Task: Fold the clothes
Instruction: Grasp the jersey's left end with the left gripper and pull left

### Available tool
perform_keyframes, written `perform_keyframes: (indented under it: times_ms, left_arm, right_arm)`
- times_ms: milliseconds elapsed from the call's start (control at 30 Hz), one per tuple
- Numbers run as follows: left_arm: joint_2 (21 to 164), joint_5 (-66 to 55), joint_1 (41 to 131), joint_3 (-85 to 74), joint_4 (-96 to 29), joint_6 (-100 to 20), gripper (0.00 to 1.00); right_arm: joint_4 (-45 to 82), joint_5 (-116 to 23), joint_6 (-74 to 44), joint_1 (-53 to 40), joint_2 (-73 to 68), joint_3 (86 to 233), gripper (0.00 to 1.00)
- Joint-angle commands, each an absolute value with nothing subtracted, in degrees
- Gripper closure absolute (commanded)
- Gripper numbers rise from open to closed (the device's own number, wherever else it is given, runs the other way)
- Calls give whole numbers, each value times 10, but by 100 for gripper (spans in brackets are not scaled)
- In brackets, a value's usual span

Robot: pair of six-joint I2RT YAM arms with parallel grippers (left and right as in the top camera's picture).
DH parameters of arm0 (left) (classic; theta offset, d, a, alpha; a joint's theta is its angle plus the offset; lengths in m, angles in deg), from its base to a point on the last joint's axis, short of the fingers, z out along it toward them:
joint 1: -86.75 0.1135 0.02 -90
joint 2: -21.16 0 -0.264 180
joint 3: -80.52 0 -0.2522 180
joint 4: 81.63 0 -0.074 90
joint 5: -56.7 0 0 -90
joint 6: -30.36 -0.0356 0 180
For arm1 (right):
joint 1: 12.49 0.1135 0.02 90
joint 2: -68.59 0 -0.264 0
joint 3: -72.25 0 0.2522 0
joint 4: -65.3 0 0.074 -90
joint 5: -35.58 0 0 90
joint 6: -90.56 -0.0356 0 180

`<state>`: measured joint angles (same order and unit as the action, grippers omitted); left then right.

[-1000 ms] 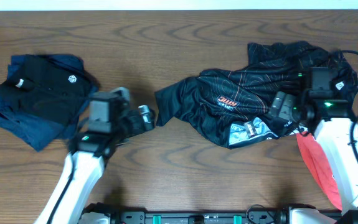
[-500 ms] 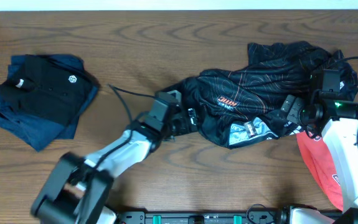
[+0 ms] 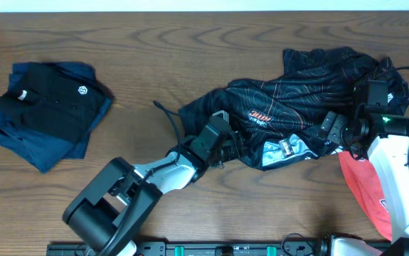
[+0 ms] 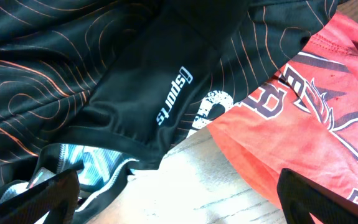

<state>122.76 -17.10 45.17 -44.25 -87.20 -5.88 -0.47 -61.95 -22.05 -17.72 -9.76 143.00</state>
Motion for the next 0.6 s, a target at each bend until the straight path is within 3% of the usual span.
perform_keyframes:
  times_ms: [0,33,67,233,400,567]
  left_arm:
    - [1246,-199,451,-449,-864,-54,73]
    - [1244,-199,455,-449,-861,-54,90]
    - [1242,-199,462,-449,-856,-60,94]
    - [1202,-199,519,-449,-787,-134,94]
    - [1104,-199,643,-448,-719,-224,94]
    - [1022,-198,776,-441,-713,-228,94]
  right_arm:
    - [-7,-626,-230,-182,-96,1433,1]
    - [-8,-629,-230,-182,-96,1433,1]
    - [-10,-631,-230,-182,-96,1433,1]
    - [-24,-633,-225,-182,-96,1433,1]
    - [-29,-632,-224,-182,-103,1431,1]
    - [-9,-632,-203,-182,-123,1416,9]
